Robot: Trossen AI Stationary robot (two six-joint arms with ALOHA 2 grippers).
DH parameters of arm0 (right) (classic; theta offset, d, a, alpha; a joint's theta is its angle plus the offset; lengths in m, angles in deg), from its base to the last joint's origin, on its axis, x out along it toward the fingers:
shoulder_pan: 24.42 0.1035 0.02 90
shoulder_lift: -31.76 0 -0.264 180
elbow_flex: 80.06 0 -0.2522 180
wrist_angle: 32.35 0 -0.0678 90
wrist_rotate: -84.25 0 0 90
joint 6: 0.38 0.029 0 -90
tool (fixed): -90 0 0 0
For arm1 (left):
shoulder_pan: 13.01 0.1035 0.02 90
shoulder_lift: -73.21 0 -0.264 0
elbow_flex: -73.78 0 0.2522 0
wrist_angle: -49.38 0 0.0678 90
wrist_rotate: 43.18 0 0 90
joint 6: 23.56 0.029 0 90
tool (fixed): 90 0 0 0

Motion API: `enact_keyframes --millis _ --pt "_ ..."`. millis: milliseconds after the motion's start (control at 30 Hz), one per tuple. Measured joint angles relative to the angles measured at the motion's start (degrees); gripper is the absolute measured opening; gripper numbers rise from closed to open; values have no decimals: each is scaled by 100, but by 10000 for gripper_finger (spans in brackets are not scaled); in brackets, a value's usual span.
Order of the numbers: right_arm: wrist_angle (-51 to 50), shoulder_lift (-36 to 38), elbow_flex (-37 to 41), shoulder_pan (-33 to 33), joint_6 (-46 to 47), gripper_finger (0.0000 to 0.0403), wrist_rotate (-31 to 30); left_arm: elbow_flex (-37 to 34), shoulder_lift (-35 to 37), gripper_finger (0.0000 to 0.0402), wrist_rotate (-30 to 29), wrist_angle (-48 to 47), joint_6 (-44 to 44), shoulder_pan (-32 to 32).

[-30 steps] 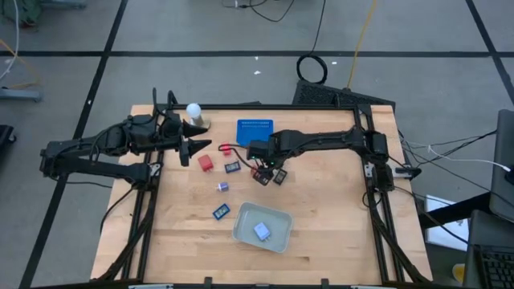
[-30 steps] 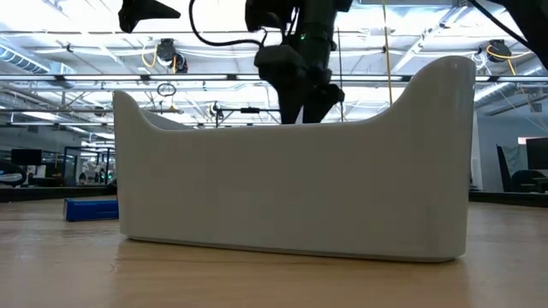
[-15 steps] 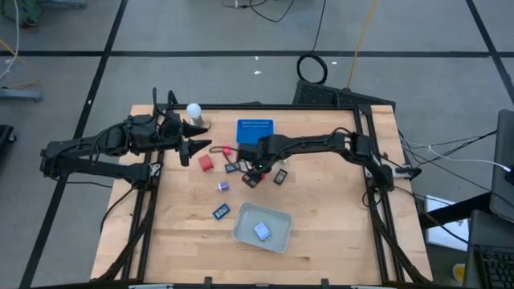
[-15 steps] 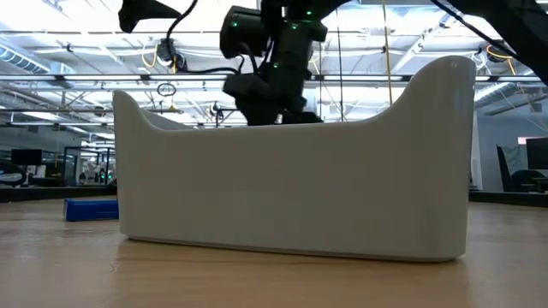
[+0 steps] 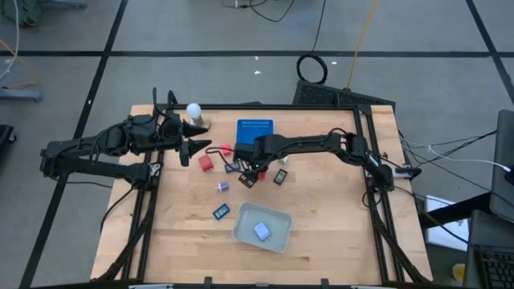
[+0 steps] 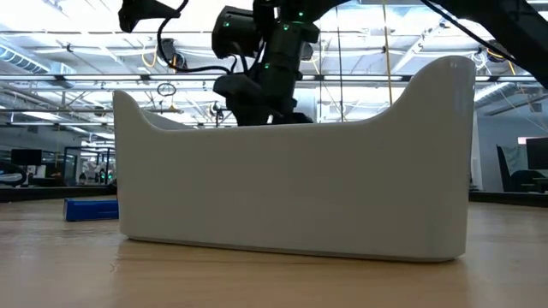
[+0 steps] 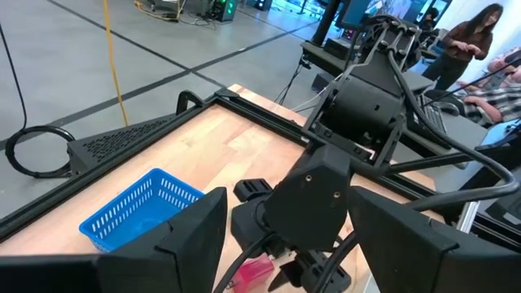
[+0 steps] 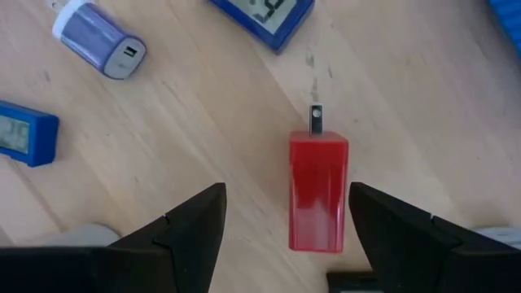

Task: Pick & Place Office items
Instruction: Put the right red charger adapter into the gray bin

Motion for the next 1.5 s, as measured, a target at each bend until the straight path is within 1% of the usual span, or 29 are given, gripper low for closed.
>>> enact_keyframes --millis 300,567,700,967,1300,1433,1500 --pt "-47 5 32 0 -152 251 -273 0 -1 255 0 1 0 0" --pt "255 3 643 0 -223 251 -271 0 -1 255 0 1 -1 0" --pt "491 4 829 0 -221 251 -260 0 -1 255 0 0 1 0" --pt "770 4 863 0 -221 251 -254 0 -1 255 0 1 -1 -2" --pt "824 -4 863 -11 -238 251 -267 0 1 255 0 1 1 0" --pt "910 -229 866 -15 -257 251 -240 0 -1 255 1 1 -1 -1" --pt "948 -219 868 -13 -327 251 -113 0 -1 255 2 1 1 0"
